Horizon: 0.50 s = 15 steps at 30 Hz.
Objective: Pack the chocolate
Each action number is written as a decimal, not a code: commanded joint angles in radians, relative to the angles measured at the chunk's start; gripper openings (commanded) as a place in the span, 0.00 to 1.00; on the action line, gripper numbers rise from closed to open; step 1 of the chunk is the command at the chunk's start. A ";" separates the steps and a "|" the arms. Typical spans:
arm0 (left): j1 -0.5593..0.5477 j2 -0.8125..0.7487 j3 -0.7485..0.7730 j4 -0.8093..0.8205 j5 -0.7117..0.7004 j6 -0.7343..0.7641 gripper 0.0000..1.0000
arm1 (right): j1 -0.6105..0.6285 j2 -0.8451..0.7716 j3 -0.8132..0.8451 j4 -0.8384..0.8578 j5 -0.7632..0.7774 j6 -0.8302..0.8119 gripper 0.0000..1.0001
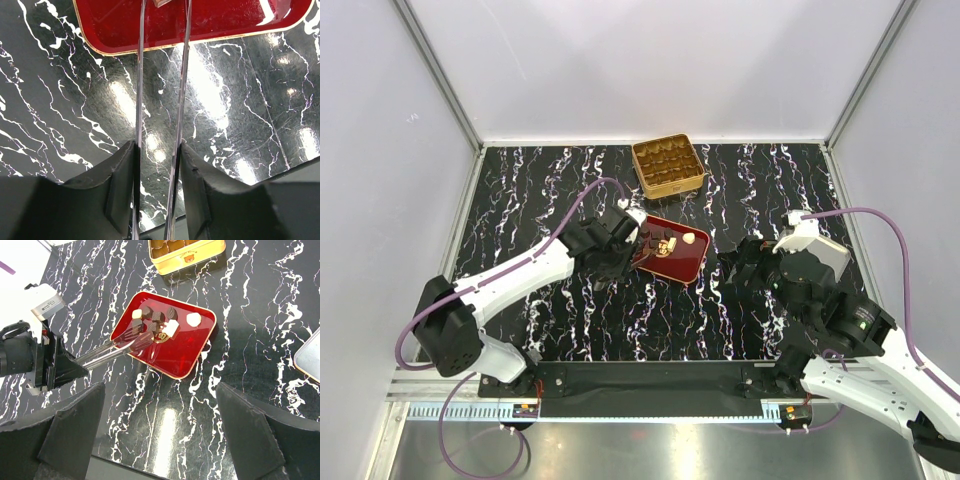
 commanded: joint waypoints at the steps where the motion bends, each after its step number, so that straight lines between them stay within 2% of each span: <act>1: -0.003 -0.009 0.002 0.024 0.018 0.007 0.40 | 0.008 -0.004 0.010 0.021 0.024 0.006 1.00; 15: -0.003 -0.069 0.078 -0.070 0.022 -0.022 0.37 | 0.008 -0.028 0.007 0.012 0.024 0.017 1.00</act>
